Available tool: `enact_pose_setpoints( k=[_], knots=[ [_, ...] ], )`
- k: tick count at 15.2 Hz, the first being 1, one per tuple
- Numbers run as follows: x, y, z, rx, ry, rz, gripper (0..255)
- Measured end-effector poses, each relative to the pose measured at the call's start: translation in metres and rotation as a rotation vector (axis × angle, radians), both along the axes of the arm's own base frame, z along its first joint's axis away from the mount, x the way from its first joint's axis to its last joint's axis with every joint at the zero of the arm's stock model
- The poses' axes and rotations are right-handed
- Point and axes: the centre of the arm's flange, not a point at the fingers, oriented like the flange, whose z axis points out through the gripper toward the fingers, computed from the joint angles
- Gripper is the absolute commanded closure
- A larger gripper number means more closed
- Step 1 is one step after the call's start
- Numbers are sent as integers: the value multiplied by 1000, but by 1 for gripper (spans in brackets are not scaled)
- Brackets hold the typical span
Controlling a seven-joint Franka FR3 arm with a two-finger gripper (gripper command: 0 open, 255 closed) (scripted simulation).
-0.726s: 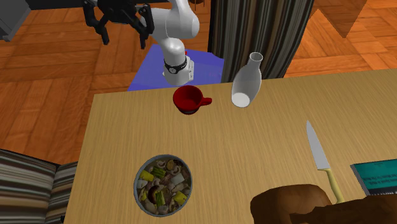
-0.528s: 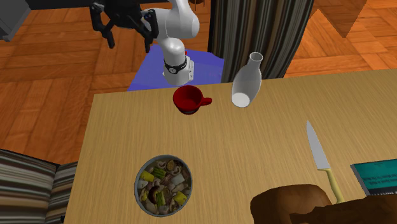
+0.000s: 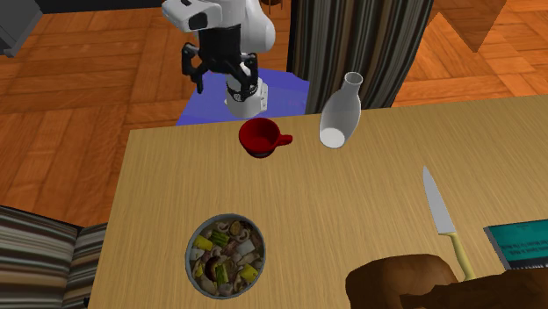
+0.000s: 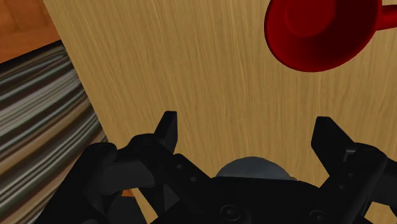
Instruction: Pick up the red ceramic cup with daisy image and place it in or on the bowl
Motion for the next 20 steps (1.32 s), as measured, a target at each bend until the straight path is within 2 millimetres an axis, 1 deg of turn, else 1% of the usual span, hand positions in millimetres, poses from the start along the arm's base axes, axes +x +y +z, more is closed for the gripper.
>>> enact_pose_setpoints(
  k=[4,9,12,13,15,17,20],
  knots=[
    [-6,32,-41,-8,20,-24,0],
    [-19,74,-92,-18,45,-54,0],
    [-19,98,-120,-23,60,-72,0],
    [-22,108,-128,-26,65,-77,0],
    [-27,125,-151,-30,75,-89,0],
    [-28,142,-170,-33,85,-101,0],
    [-32,144,-190,-34,88,-106,0]
  ],
)
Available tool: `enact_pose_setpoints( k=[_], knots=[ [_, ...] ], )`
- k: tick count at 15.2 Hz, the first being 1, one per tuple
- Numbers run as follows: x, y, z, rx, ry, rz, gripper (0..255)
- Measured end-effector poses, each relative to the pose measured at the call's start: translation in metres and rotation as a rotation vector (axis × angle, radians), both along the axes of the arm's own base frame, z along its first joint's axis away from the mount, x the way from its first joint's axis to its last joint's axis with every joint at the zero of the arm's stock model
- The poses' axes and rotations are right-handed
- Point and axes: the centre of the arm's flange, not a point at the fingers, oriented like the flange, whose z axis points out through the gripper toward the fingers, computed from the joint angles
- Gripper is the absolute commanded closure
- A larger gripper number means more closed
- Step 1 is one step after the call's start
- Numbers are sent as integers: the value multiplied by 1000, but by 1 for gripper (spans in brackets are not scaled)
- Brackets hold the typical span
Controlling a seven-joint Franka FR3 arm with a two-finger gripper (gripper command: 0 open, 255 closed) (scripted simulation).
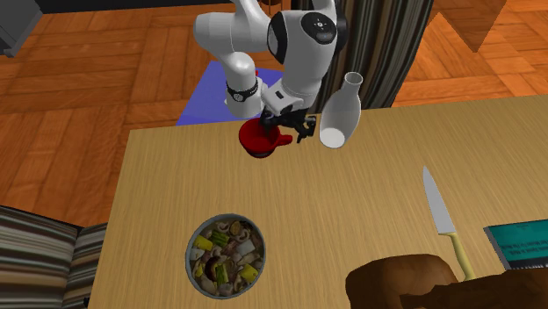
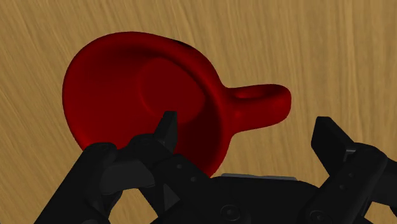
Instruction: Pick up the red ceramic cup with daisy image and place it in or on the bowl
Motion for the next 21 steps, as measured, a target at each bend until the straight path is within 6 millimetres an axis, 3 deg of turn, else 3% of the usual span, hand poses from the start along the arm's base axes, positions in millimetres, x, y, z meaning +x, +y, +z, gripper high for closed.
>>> enact_pose_setpoints(
  k=[5,11,12,21],
  knots=[
    [0,-3,-25,0,0,-1,0],
    [1,-3,-29,0,0,-1,0],
    [1,-3,-29,0,0,-1,255],
    [1,-3,-29,1,-2,-1,255]
  ],
)
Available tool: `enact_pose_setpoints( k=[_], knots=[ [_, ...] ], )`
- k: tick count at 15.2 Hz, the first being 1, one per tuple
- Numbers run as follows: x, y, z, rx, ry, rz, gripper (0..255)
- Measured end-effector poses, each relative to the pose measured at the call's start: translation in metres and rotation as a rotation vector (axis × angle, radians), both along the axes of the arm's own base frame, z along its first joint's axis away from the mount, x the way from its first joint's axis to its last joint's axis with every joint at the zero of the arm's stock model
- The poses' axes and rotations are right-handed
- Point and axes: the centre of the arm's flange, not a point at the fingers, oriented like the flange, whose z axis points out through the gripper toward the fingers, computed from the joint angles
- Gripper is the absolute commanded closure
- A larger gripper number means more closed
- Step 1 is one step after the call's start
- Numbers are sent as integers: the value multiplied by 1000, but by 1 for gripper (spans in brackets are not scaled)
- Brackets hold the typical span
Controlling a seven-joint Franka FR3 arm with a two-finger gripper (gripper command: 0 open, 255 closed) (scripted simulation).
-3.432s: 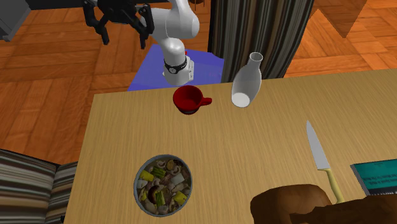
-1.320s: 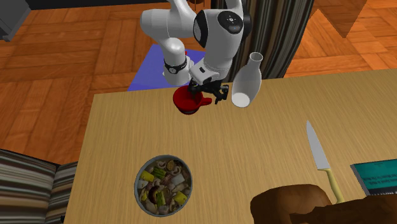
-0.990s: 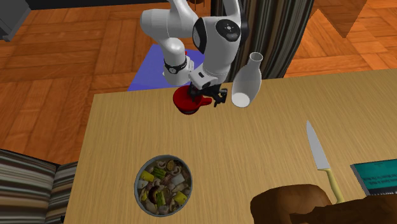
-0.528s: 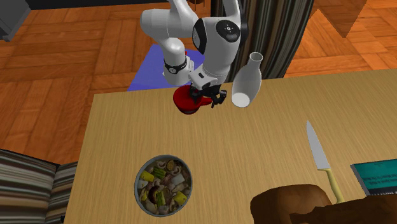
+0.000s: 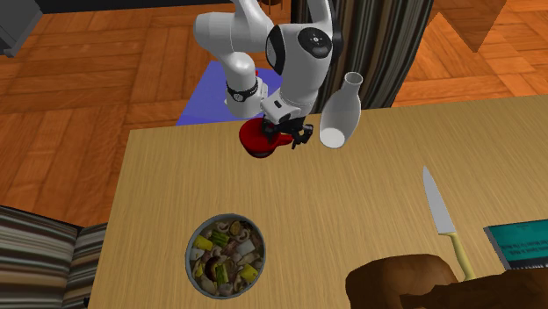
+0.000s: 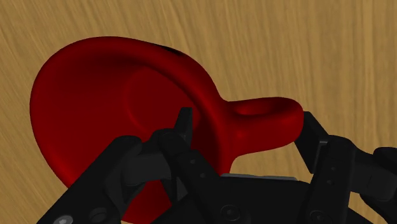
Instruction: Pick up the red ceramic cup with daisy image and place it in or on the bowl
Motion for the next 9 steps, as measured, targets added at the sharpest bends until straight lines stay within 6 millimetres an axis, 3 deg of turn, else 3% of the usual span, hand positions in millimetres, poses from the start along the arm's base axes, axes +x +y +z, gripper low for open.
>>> enact_pose_setpoints(
  k=[9],
  knots=[
    [0,-2,35,-1,2,-1,255]
  ],
)
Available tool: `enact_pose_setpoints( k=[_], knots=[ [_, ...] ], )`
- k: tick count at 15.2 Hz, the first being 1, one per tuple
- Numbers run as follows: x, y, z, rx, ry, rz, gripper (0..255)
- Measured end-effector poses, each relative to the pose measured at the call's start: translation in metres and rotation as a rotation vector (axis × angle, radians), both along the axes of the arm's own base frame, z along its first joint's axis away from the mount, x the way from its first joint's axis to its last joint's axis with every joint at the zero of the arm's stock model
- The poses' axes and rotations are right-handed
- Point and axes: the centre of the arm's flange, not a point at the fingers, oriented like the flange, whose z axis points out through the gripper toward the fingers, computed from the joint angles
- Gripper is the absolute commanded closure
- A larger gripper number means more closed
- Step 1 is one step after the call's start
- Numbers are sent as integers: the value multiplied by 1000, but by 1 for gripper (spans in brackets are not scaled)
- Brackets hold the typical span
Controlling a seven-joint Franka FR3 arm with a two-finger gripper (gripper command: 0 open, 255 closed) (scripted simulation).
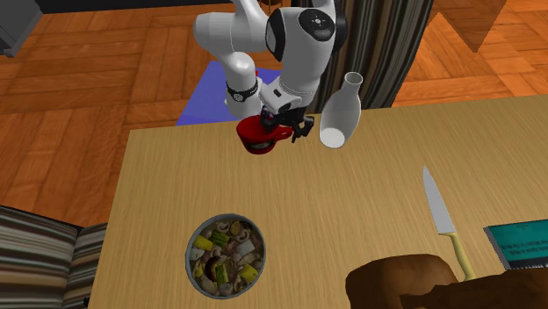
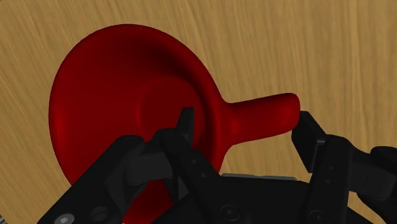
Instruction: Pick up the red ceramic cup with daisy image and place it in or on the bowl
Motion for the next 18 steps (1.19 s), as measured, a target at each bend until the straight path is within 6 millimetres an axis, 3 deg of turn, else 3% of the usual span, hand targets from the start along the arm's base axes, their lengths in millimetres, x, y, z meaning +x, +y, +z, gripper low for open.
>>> enact_pose_setpoints(
  k=[18],
  knots=[
    [-1,1,95,0,0,0,255]
  ],
)
